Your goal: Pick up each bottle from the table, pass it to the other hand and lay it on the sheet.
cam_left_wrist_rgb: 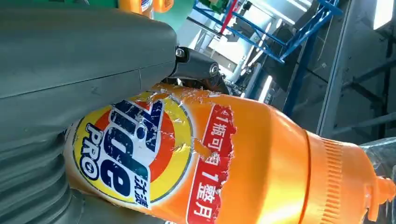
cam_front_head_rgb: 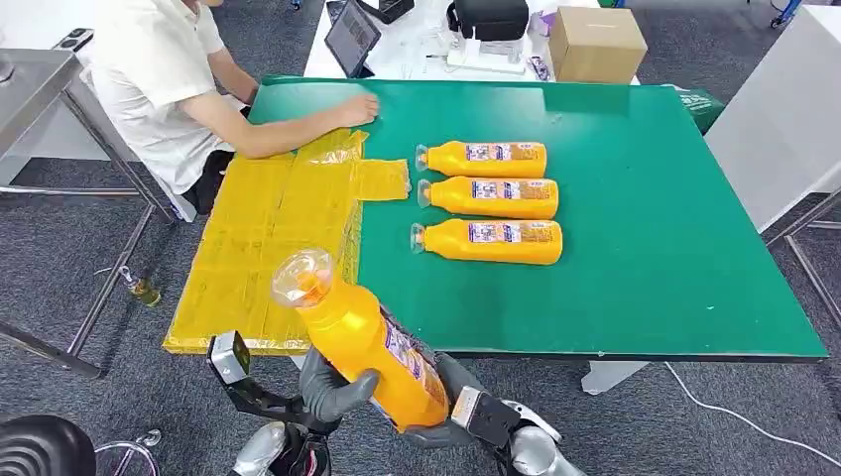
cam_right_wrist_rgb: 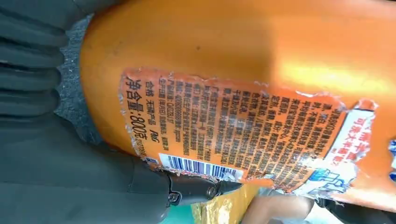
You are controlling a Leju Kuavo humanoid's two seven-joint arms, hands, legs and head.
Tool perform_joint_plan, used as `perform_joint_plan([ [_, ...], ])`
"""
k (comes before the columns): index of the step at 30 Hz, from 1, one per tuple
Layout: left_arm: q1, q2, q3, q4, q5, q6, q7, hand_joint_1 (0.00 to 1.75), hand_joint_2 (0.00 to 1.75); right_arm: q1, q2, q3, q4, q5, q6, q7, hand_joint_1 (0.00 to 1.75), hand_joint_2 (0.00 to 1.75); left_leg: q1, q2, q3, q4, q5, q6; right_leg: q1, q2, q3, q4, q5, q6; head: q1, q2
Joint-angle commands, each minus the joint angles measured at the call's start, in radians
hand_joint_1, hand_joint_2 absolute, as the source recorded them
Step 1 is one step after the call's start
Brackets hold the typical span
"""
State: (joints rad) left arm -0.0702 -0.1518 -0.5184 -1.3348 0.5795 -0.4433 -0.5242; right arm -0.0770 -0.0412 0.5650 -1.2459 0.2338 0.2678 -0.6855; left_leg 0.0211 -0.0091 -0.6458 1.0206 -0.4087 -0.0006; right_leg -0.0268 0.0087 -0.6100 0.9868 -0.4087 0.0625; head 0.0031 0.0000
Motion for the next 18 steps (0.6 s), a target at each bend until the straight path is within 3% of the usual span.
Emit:
perform_joint_plan([
  [1, -0.033, -0.01, -0.018, 0.012, 0.003, -0.005, 0.002, 1.75, 1.75, -0.014, 0.003, 0.043, 0.058, 0.002, 0.008, 0.003, 0.0, 0.0, 0.0, 0.0, 0.002, 0.0, -0.001, 0.001, 0.001, -0.001, 0.003, -0.001, -0.001, -0.002, 0.0, 0.0],
  [5, -0.028, -0.007, -0.018, 0.005, 0.003, -0.003, 0.002, 1.75, 1.75, -0.014, 0.006, 0.036, 0.066, 0.005, -0.001, 0.012, 0.0, 0.0, 0.001, 0.0, 0.004, 0.0, -0.002, 0.001, 0.001, -0.001, 0.004, -0.001, -0.002, -0.003, 0.0, 0.0],
  [7, -0.018, 0.001, -0.018, -0.002, -0.009, 0.01, 0.01, 1.75, 1.75, -0.007, 0.02, 0.011, 0.078, 0.034, -0.07, 0.032, 0.0, 0.0, 0.0, 0.0, 0.003, -0.001, -0.001, 0.001, 0.001, -0.001, 0.003, -0.001, -0.001, -0.002, 0.0, 0.0],
  [9, -0.007, 0.008, -0.014, -0.011, -0.066, 0.063, 0.006, 1.75, 1.75, 0.001, 0.031, -0.014, 0.076, 0.035, -0.097, 0.037, 0.0, 0.0, 0.001, 0.0, 0.005, -0.001, -0.002, 0.001, 0.001, -0.001, 0.005, -0.001, -0.002, -0.003, 0.0, 0.0],
  [11, 0.01, 0.007, 0.002, -0.017, -0.183, 0.214, 0.003, 1.75, 1.75, 0.038, 0.052, -0.077, 0.039, 0.027, -0.154, 0.047, 0.0, 0.0, 0.001, 0.001, 0.009, -0.001, -0.004, 0.002, 0.002, -0.001, 0.01, -0.002, -0.003, -0.005, 0.0, 0.0],
  [14, 0.019, 0.006, 0.016, -0.026, -0.46, 0.551, -0.021, 1.75, 1.75, 0.1, 0.081, -0.171, -0.06, 0.053, -0.363, 0.044, 0.0, 0.0, 0.001, 0.0, 0.006, -0.001, -0.003, 0.001, 0.001, -0.002, 0.007, -0.001, -0.003, -0.003, 0.0, 0.0],
  [16, 0.031, 0.008, 0.041, -0.043, -0.532, 0.653, -0.021, 1.75, 1.75, 0.125, 0.119, -0.25, -0.131, 0.086, -0.579, 0.02, 0.0, 0.0, 0.0, 0.0, 0.004, 0.0, -0.002, 0.001, 0.001, -0.001, 0.004, 0.0, -0.002, -0.003, 0.001, 0.0],
  [17, 0.041, 0.01, 0.055, -0.061, -0.559, 0.698, -0.026, 1.75, 1.75, 0.136, 0.158, -0.318, -0.167, 0.097, -0.748, 0.002, 0.0, 0.0, 0.0, 0.0, 0.006, 0.0, -0.003, 0.001, 0.001, -0.001, 0.006, 0.0, -0.003, -0.004, -0.001, 0.0],
  [18, 0.016, 0.013, 0.048, -0.066, -0.629, 0.816, -0.033, 1.75, 1.75, 0.155, 0.353, -0.644, -0.544, 0.355, -0.966, -0.013, 0.0, 0.0, 0.0, 0.002, 0.007, 0.0, -0.004, 0.001, 0.001, 0.0, 0.007, 0.001, -0.004, -0.005, 0.0, 0.0],
])
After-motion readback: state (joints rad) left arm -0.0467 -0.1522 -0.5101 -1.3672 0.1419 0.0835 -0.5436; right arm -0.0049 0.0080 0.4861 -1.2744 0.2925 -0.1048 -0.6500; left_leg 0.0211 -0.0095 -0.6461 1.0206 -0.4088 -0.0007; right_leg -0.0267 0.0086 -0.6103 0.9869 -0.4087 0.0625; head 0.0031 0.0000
